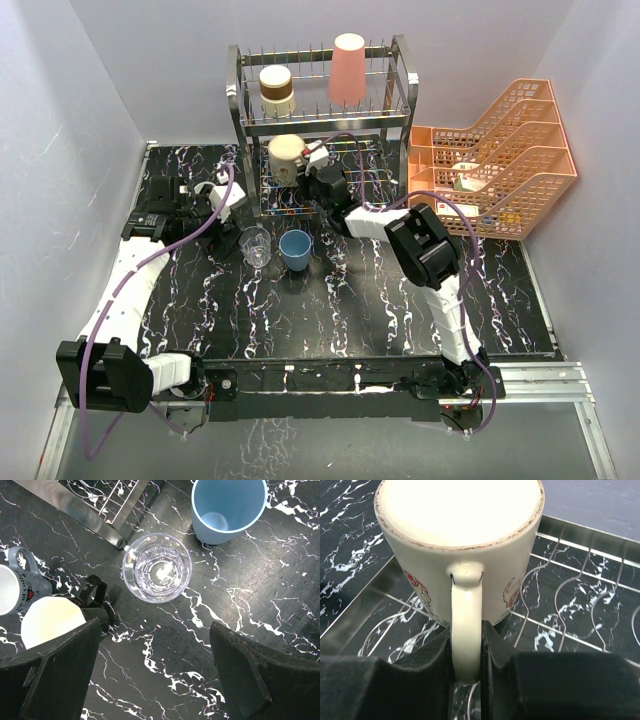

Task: Unload the cups from the dish rack

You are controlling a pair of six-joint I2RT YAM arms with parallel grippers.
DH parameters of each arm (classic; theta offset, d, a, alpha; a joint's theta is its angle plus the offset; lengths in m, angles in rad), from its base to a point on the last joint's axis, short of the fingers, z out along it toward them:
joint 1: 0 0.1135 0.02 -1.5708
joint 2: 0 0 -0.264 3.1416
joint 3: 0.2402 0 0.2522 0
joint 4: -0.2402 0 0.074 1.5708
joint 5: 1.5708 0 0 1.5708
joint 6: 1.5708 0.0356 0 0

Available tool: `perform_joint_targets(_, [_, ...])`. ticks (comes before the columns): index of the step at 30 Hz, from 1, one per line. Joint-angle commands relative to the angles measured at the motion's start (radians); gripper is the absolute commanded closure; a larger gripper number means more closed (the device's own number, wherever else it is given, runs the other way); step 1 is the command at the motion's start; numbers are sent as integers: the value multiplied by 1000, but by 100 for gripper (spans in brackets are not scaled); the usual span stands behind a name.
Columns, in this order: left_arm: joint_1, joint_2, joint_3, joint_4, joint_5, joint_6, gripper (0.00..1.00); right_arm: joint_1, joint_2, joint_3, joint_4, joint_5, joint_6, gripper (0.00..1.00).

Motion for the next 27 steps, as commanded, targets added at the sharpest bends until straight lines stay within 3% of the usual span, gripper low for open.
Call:
perform_joint_targets(1, [4, -5, 24, -17, 13, 65, 13, -7, -172, -94, 162, 64, 57, 92])
perform_joint_targets(9, [-20, -19, 42, 20, 112, 83, 20, -12, -370, -348, 262, 195, 158, 92])
perform_joint_targets(18, [-298, 18, 85, 105, -70, 32, 17, -6, -532, -439, 177, 306, 268, 92])
perform_joint_targets(27, [-400, 16, -32, 398, -262, 108, 18, -6, -675, -471, -4, 330, 585, 92])
